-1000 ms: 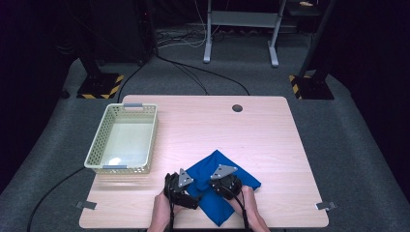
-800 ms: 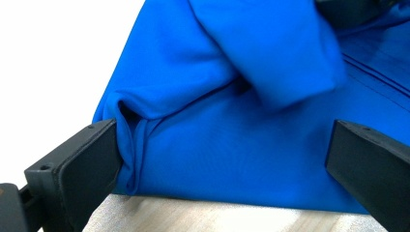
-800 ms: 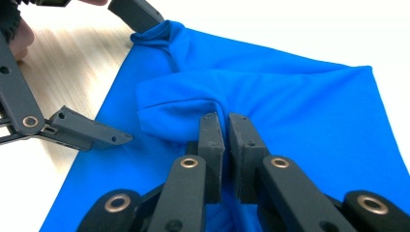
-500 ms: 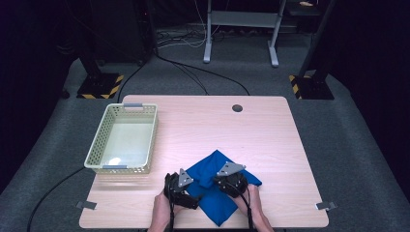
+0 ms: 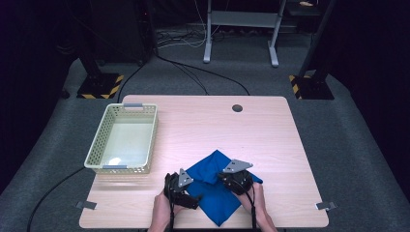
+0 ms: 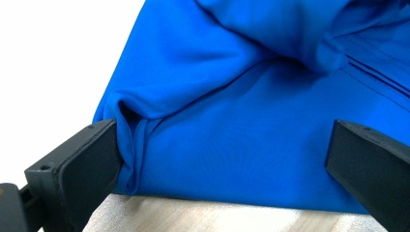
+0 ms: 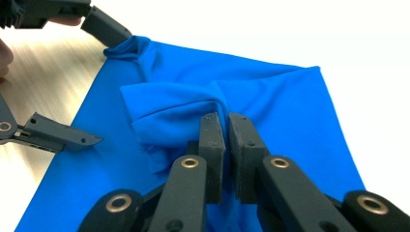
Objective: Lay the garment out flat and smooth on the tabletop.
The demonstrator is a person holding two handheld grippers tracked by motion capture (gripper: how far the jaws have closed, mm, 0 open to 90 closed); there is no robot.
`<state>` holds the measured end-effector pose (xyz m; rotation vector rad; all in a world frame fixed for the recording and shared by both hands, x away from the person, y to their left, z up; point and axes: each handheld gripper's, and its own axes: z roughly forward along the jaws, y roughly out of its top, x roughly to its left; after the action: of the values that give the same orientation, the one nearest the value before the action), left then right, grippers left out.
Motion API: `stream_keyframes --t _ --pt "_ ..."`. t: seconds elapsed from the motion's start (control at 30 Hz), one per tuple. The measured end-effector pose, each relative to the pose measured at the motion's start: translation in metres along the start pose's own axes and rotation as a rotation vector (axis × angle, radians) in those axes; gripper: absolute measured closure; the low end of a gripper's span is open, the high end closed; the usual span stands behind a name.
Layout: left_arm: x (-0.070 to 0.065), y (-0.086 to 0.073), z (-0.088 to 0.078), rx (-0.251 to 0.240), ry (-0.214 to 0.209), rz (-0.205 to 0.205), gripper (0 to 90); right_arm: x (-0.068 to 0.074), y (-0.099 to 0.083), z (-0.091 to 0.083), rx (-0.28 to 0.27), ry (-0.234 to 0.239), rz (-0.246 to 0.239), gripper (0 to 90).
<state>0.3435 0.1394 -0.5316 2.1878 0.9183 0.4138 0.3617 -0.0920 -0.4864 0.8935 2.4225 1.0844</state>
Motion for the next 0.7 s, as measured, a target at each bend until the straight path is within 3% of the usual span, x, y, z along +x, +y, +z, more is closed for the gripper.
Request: stream_keyframes --t 0.7 --pt "0.0 0.0 0.0 -0.001 0.0 0.0 0.0 -0.026 0.009 -0.02 -0.042 -0.061 0.027 85.2"
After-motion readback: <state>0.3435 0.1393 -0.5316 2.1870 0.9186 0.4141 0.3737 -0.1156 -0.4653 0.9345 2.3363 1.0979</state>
